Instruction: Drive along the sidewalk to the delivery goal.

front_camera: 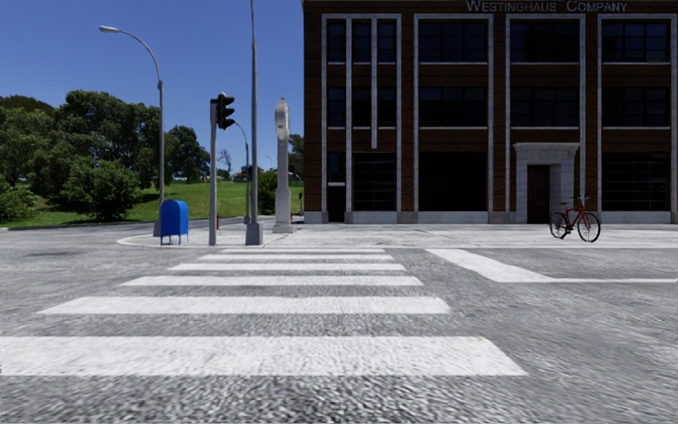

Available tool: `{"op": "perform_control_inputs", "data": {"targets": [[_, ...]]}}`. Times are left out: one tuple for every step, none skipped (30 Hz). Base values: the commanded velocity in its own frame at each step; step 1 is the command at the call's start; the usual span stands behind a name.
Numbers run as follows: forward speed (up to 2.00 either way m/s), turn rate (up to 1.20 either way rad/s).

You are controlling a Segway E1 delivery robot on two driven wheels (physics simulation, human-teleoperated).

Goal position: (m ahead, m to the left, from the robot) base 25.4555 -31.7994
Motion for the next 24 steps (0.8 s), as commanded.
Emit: {"op": "perform_control_inputs", "data": {"targets": [[1.17, 0.0], [1.17, 0.0], [1.17, 0.0], [1.17, 0.0], [1.17, 0.0], [1.17, 0.0], [1.17, 0.0], [1.17, 0.0], [1.17, 0.0], [1.17, 0.0], [1.17, 0.0], [1.17, 0.0], [1.17, 0.0], [1.17, 0.0], [1.17, 0.0], [1.17, 0.0], [1.17, 0.0], [1.17, 0.0], [1.17, 0.0], [1.17, 0.0], [1.17, 0.0], [1.17, 0.0], [1.17, 0.0], [1.17, 0.0]]}}
